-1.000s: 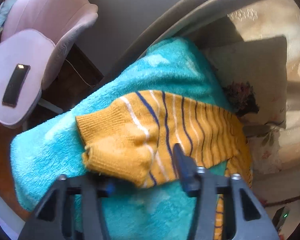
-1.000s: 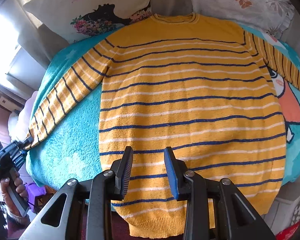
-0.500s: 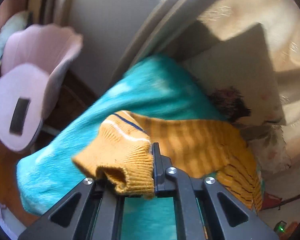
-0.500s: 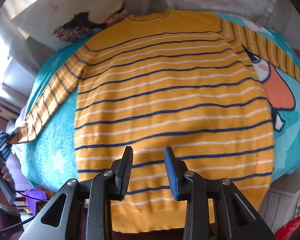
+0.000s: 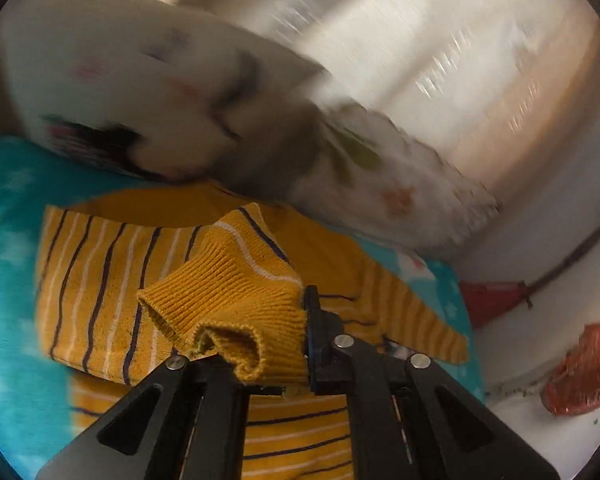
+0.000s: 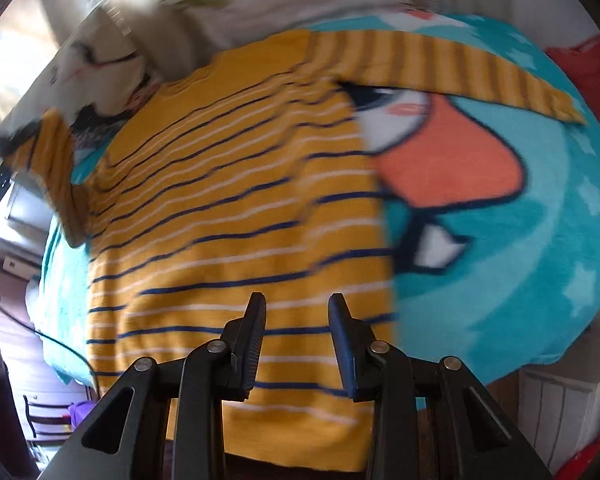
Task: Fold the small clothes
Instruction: 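Grasp the sleeve cuff with the left tool and fold it across the body, then release the sleeve with the left tool while the right tool grasps the other cuff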
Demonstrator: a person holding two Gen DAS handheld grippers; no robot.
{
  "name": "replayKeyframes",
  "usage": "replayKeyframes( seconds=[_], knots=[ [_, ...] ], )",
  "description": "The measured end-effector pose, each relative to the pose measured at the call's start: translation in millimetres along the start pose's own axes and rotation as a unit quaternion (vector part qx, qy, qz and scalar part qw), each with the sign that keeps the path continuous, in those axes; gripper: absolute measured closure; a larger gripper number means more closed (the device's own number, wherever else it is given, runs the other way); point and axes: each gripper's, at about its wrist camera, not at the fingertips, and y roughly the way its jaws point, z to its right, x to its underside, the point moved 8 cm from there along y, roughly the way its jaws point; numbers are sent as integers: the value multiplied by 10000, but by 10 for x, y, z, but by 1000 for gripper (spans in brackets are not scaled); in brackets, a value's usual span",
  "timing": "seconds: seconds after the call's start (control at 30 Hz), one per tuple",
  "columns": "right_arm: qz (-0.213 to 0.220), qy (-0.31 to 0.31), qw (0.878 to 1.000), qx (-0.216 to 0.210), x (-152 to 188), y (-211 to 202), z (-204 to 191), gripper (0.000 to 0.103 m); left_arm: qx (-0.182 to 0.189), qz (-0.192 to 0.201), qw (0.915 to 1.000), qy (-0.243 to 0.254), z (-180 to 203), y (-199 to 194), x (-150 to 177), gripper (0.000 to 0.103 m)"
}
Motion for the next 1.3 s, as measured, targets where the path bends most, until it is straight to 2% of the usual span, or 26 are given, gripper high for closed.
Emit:
replayKeyframes(
  seconds=[0.1, 0.23, 0.27, 0.3, 0.33, 0.37, 0.4, 0.43, 0.5, 0.63, 0.73, 0.83, 0.97, 1.07, 1.2, 1.3],
  knots=[
    [12, 197, 9998, 83, 9, -81, 357, 68, 75, -444, 9984, 335, 554, 647, 234, 97],
    [39, 441, 9988, 221, 27, -172, 788, 68, -56, -981, 9918, 817, 926, 1240, 655, 95],
    [40, 495, 9985, 243, 41, -191, 863, 68, -141, -1101, 9896, 919, 976, 1376, 768, 90],
    [36, 556, 9981, 257, 45, -210, 945, 68, -179, -1197, 9881, 945, 1000, 1487, 837, 81],
    [32, 611, 9978, 263, 46, -223, 1015, 68, -141, -1340, 9867, 910, 1032, 1589, 928, 75],
    [35, 645, 9976, 267, 38, -229, 1076, 68, -83, -1410, 9864, 839, 1042, 1621, 980, 63],
    [43, 658, 9974, 276, 27, -241, 1129, 68, 10, -1442, 9868, 736, 1049, 1620, 1025, 56],
    [54, 654, 9974, 285, -1, -240, 1171, 68, 117, -1435, 9875, 633, 1069, 1610, 1046, 53],
    [69, 612, 9977, 269, -67, -229, 1218, 67, 273, -1375, 9889, 492, 1065, 1472, 1045, 41],
    [52, 342, 9993, 109, -246, -126, 1113, 65, 342, -1074, 9933, 265, 945, 968, 978, 33],
    [36, -19, 10000, -80, -425, -15, 891, 65, -151, -804, 9963, 253, 676, 565, 977, 32],
    [139, -179, 9996, -149, -647, 77, 755, 63, -838, -638, 9944, 64, 258, 174, 1060, 32],
    [177, 427, 9981, -411, -921, 206, 959, 61, -1289, -553, 9885, -559, -247, -212, 1209, 32],
    [387, 992, 9936, -378, -1064, 187, 1339, 60, -1528, -476, 9828, -916, -528, -440, 1325, 32],
    [773, 1877, 9788, -282, -1175, 118, 1980, 58, -1662, -464, 9785, -1132, -732, -573, 1456, 32],
    [1025, 2424, 9644, -265, -1241, 100, 2365, 58, -1631, -592, 9779, -1167, -742, -511, 1519, 32]
  ],
)
